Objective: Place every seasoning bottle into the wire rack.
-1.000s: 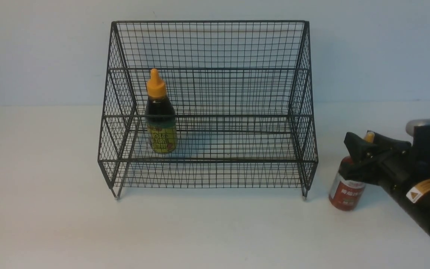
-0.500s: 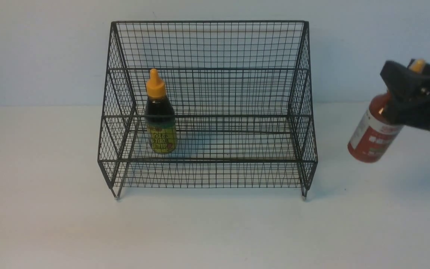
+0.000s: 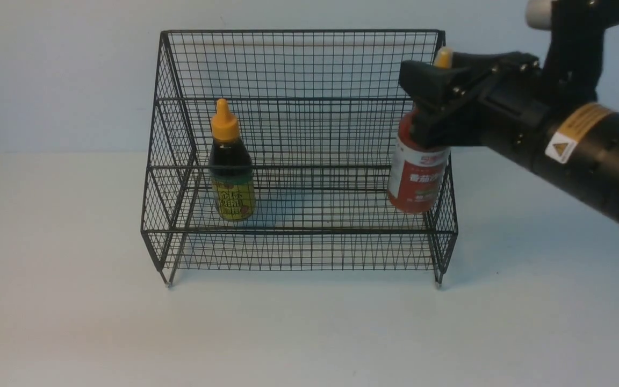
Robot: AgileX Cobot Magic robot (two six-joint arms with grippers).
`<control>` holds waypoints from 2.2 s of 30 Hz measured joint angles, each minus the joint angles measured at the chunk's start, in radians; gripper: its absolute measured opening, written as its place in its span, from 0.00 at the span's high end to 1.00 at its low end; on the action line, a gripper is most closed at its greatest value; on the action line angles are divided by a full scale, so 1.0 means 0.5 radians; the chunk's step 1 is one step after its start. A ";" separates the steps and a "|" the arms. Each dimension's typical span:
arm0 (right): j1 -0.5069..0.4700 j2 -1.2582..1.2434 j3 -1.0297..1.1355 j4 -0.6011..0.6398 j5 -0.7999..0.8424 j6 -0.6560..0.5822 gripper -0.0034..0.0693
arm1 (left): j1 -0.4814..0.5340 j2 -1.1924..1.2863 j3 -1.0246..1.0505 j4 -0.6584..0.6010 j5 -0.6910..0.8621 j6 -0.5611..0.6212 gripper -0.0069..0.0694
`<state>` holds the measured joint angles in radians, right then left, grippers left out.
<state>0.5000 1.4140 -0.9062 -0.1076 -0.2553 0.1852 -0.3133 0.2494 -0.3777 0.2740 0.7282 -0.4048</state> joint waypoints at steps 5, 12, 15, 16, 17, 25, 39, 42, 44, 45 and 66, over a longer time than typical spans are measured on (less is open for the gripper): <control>0.000 0.216 -0.048 0.000 -0.080 0.000 0.58 | 0.000 0.000 0.000 0.001 0.000 0.000 0.92; 0.000 0.395 -0.048 0.000 -0.238 -0.002 0.58 | 0.000 0.000 0.000 0.031 0.000 0.000 0.92; 0.000 0.472 -0.052 0.000 -0.269 -0.002 0.58 | 0.000 0.000 0.000 0.036 0.000 0.000 0.92; 0.000 0.490 -0.052 0.000 -0.264 -0.002 0.58 | 0.000 0.000 0.000 0.038 0.000 0.000 0.92; 0.000 0.499 -0.052 0.000 -0.258 -0.002 0.58 | 0.000 0.000 0.000 0.038 0.000 0.000 0.92; 0.000 0.541 -0.054 0.000 -0.219 0.000 0.58 | 0.000 0.000 0.000 0.043 0.000 0.000 0.92; 0.000 0.575 -0.068 0.291 -0.126 0.062 0.32 | 0.000 0.000 0.000 0.043 0.000 0.000 0.92; 0.000 0.424 -0.068 0.321 0.111 -0.001 0.28 | 0.000 0.000 0.000 0.043 0.000 0.000 0.92; 0.000 0.287 -0.068 0.324 0.257 -0.046 0.28 | 0.000 0.000 0.000 0.043 0.000 0.000 0.92; 0.000 0.216 -0.068 0.324 0.342 -0.065 0.28 | 0.000 0.000 0.000 0.043 0.000 0.000 0.92; -0.561 -2.244 0.559 -0.095 1.206 0.144 0.97 | 0.000 0.000 0.000 0.043 -0.011 0.002 0.92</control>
<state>0.2194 0.2920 -0.6269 -0.1552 0.3478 0.2570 -0.3133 0.2494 -0.3777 0.2957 0.7227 -0.4039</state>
